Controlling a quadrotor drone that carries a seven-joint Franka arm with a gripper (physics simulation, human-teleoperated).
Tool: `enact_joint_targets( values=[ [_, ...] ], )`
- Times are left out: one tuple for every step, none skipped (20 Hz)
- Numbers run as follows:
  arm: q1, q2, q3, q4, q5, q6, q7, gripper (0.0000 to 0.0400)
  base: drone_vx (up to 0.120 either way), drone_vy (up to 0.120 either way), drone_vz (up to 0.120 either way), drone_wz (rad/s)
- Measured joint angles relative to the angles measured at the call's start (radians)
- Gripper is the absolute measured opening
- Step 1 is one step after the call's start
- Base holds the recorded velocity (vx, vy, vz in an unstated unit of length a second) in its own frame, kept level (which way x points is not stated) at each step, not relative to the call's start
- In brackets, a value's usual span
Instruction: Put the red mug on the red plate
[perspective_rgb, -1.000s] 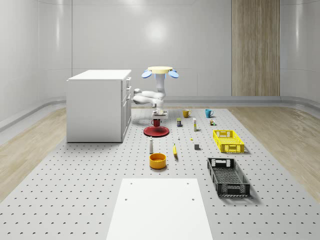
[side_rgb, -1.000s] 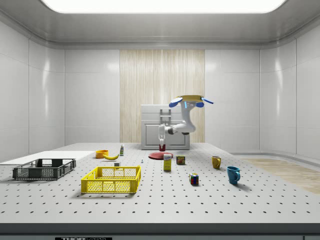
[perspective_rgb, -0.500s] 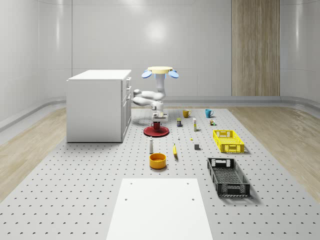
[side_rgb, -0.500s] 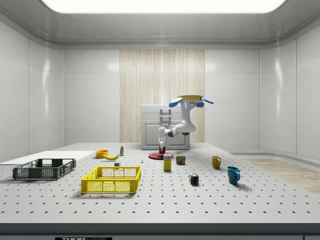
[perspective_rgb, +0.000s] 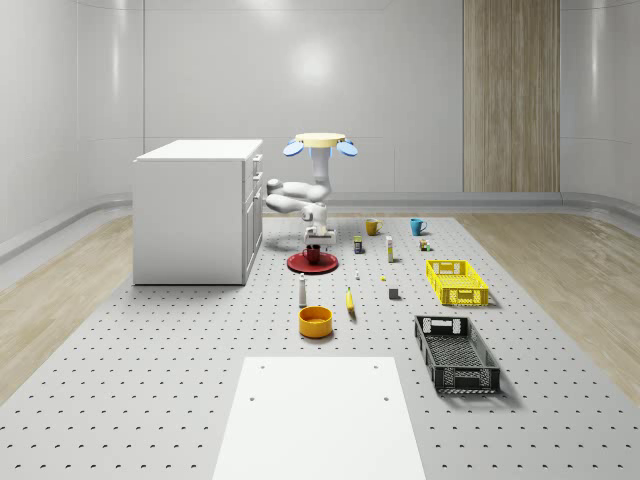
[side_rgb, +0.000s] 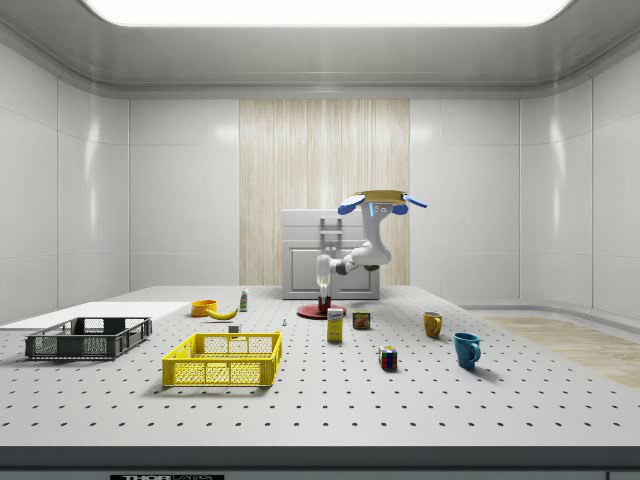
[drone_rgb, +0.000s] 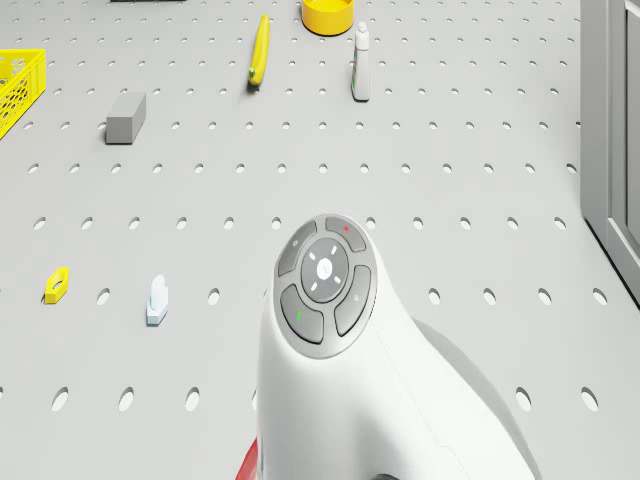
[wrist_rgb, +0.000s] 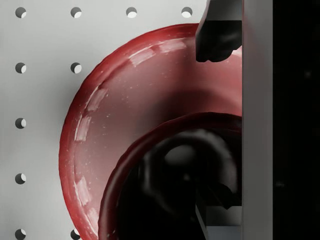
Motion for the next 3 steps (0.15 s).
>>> enact_joint_targets(
  values=[
    [0.002,0.001,0.014,-0.003,0.014,-0.005,0.0,0.0375,0.0,0.0,0.0,0.0],
    [0.004,0.002,0.03,-0.006,0.028,-0.01,0.0,0.0381,0.0,0.0,0.0,0.0],
    [0.006,0.002,0.044,-0.009,0.041,-0.015,0.0,0.0385,0.0,0.0,0.0,0.0]
  ],
)
